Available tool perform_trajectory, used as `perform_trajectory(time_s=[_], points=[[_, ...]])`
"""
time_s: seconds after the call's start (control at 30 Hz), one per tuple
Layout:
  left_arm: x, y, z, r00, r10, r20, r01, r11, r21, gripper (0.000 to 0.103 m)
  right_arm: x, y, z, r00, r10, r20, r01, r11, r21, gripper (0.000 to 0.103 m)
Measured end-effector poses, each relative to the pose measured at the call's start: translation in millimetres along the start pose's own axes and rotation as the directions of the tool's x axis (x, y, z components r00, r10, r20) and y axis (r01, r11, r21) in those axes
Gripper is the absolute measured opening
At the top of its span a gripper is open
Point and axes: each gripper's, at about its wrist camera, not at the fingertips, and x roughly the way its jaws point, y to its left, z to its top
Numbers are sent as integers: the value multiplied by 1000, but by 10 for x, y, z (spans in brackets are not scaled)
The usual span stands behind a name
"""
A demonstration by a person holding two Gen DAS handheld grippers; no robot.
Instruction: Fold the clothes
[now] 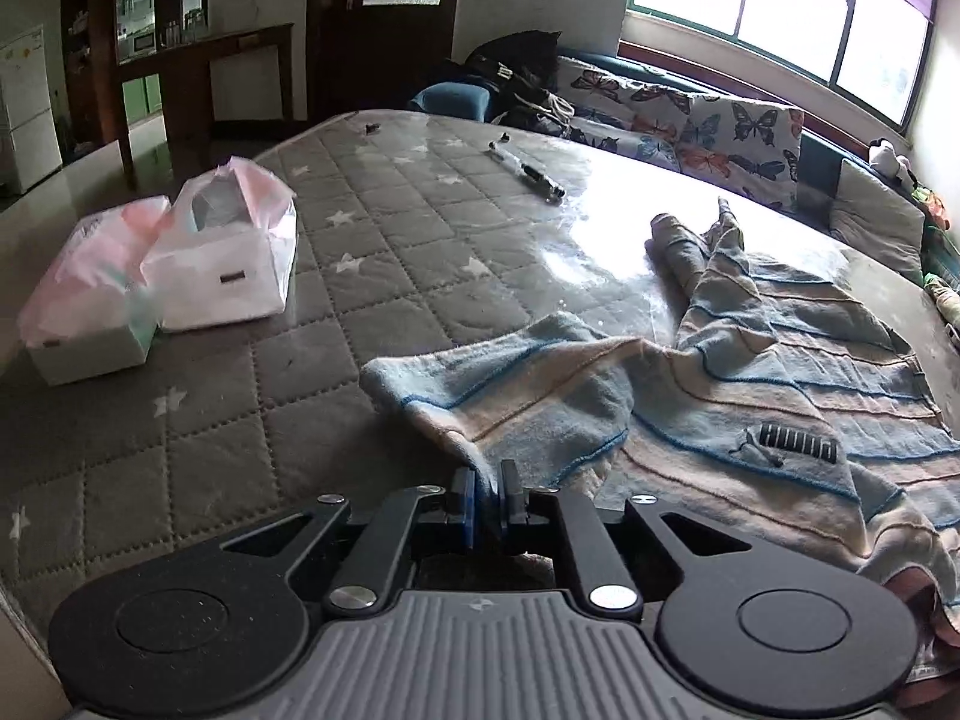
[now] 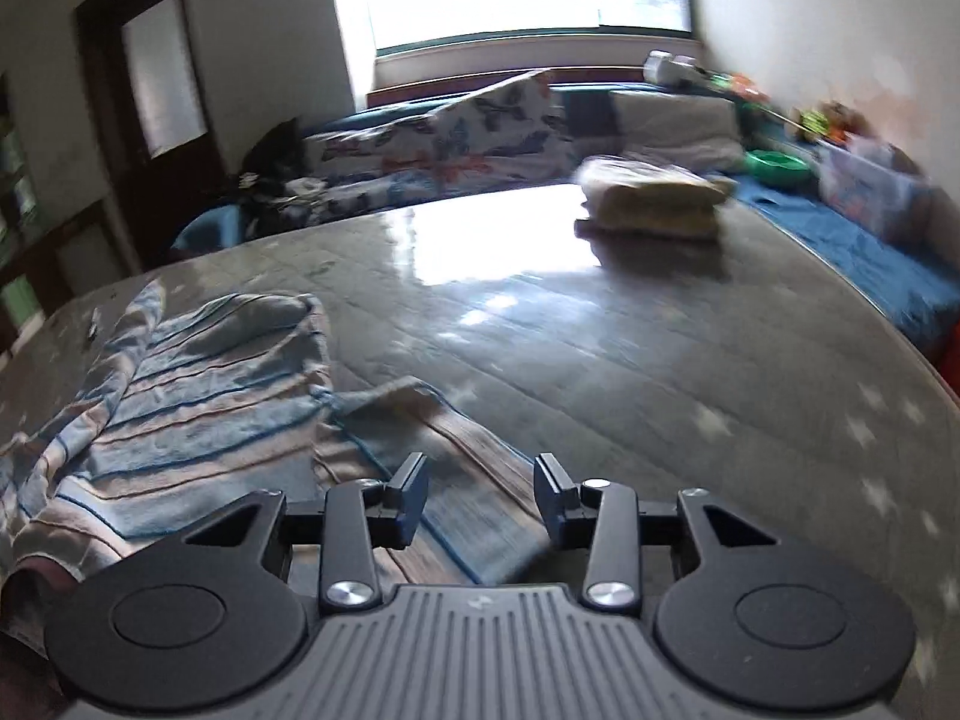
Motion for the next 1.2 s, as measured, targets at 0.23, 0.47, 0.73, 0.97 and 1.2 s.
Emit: perform_trajectory(time_s=[0.23, 0.47, 0.73, 0.97, 1.2], points=[[-9, -142, 194, 998, -13, 65, 7, 996, 85, 40, 456, 60, 63, 998, 10, -57, -12, 999, -35, 52], [302, -283, 339, 996, 0, 90, -15, 986, 166, 52, 453, 41, -8, 998, 12, -61, -15, 999, -47, 48], [628, -259, 289, 999, 9, 37, -16, 981, 194, 56, 434, -35, -1, 999, -23, -49, 21, 999, -44, 46], [586, -218, 280, 999, -7, 40, 1, 986, 168, 5, 427, 16, -22, 998, 14, -54, -17, 998, -61, 18], [406, -17, 194, 991, 116, 74, -123, 988, 96, 0, 204, -36, -127, 999, -48, -9, 48, 999, -2, 8]])
